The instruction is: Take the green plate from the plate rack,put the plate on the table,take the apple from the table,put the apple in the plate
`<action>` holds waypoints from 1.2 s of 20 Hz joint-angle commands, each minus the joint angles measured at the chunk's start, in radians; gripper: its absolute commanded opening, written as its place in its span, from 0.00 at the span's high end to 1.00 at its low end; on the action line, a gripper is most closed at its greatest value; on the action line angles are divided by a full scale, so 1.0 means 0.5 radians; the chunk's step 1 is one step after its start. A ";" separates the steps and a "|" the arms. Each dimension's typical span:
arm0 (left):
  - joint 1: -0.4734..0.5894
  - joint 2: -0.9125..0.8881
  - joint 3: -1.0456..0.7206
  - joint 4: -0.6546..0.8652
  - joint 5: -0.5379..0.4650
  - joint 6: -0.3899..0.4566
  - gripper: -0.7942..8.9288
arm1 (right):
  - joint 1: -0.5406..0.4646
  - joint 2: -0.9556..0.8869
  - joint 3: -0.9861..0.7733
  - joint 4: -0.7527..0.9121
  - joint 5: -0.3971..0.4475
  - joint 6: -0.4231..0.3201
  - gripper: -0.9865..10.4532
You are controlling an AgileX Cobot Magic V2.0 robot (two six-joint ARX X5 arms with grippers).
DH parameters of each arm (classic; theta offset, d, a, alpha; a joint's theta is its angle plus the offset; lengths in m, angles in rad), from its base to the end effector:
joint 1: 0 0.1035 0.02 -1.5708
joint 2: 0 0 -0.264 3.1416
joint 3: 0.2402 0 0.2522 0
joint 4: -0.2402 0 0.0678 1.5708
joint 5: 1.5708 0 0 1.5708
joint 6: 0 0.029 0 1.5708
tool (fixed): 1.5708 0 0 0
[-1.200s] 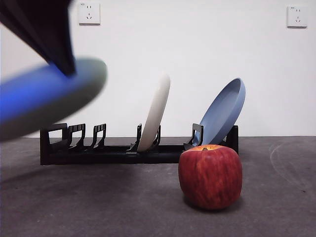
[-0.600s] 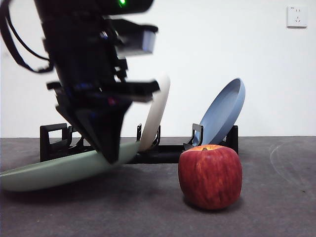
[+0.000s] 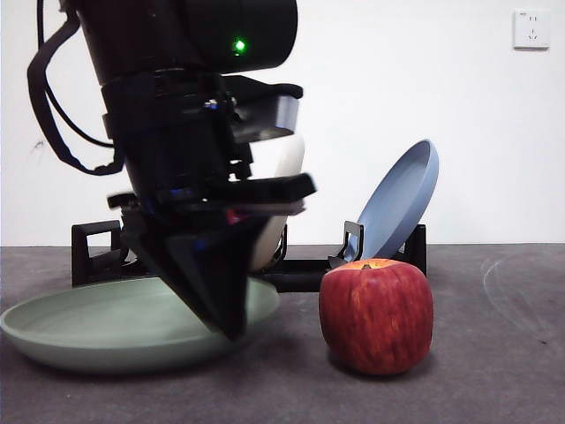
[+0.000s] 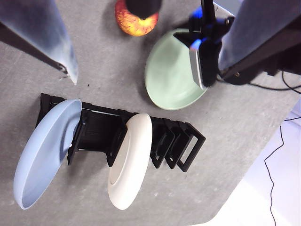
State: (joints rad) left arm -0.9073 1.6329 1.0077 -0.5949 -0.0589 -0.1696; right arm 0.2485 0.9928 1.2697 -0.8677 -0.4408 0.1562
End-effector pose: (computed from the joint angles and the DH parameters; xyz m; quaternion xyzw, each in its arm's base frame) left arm 0.1882 -0.2380 0.1814 0.2019 0.5341 -0.2932 0.7668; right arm 0.1647 0.0546 0.3969 0.0981 0.3141 0.2996 0.8955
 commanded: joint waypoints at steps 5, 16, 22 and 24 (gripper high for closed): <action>0.040 0.008 -0.011 0.018 0.013 -0.021 0.71 | 0.003 0.001 0.006 -0.017 0.006 -0.021 0.47; 0.050 -0.891 0.452 -0.450 0.152 0.058 0.71 | 0.004 0.001 0.006 -0.558 0.007 -0.277 0.47; 0.050 -1.451 0.755 -0.714 0.291 0.139 0.71 | 0.195 -0.006 0.004 -0.967 0.014 -0.369 0.47; 0.050 -1.603 0.800 -0.848 0.290 0.139 0.71 | 0.336 -0.005 -0.003 -0.941 0.117 -0.275 0.47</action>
State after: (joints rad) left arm -0.8845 0.8398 1.4086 -1.0145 0.0834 -0.1127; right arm 0.4099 0.9916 1.2697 -1.3441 -0.3862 0.0002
